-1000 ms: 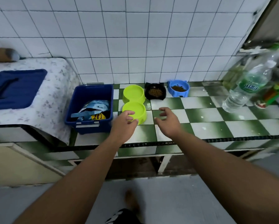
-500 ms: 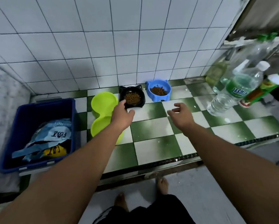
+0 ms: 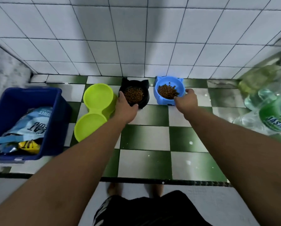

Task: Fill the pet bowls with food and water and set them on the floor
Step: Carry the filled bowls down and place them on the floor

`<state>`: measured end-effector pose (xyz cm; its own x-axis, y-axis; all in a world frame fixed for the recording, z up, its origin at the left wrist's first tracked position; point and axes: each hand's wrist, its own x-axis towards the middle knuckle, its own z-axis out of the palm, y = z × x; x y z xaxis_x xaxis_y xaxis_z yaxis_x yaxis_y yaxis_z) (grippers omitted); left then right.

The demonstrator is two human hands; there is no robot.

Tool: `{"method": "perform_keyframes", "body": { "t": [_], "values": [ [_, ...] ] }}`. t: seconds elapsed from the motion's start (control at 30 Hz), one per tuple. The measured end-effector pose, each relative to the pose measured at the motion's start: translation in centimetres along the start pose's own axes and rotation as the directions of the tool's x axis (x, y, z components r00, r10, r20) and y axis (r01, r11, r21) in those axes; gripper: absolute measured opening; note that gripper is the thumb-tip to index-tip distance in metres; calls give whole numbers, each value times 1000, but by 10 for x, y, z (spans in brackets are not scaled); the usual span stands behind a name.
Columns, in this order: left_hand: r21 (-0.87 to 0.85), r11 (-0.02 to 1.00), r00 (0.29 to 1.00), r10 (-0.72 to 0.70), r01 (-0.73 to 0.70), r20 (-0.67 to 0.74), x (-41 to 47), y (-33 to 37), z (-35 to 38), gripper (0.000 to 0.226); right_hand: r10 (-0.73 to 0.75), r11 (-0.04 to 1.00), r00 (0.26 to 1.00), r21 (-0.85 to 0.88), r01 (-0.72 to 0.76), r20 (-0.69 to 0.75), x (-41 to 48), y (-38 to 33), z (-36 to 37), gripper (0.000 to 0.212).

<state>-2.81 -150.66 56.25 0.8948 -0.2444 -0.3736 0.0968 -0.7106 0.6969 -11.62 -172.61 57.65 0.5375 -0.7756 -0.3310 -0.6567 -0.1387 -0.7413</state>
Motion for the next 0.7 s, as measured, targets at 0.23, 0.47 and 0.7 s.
{"method": "perform_keyframes", "body": {
  "t": [0.23, 0.47, 0.7],
  "values": [
    [-79, 988, 988, -140, 135, -69, 20, 19, 12, 83, 42, 995, 995, -99, -33, 86, 35, 1, 5, 61],
    [-242, 958, 970, -194, 155, -147, 37, 16, 20, 57, 144, 989, 985, 27, -147, 94, 47, 2, 1, 64],
    [-330, 915, 955, -278, 231, -102, 47, 21, 25, 67, 129, 977, 989, 160, -139, 72, 50, 10, -4, 48]
  ]
}}
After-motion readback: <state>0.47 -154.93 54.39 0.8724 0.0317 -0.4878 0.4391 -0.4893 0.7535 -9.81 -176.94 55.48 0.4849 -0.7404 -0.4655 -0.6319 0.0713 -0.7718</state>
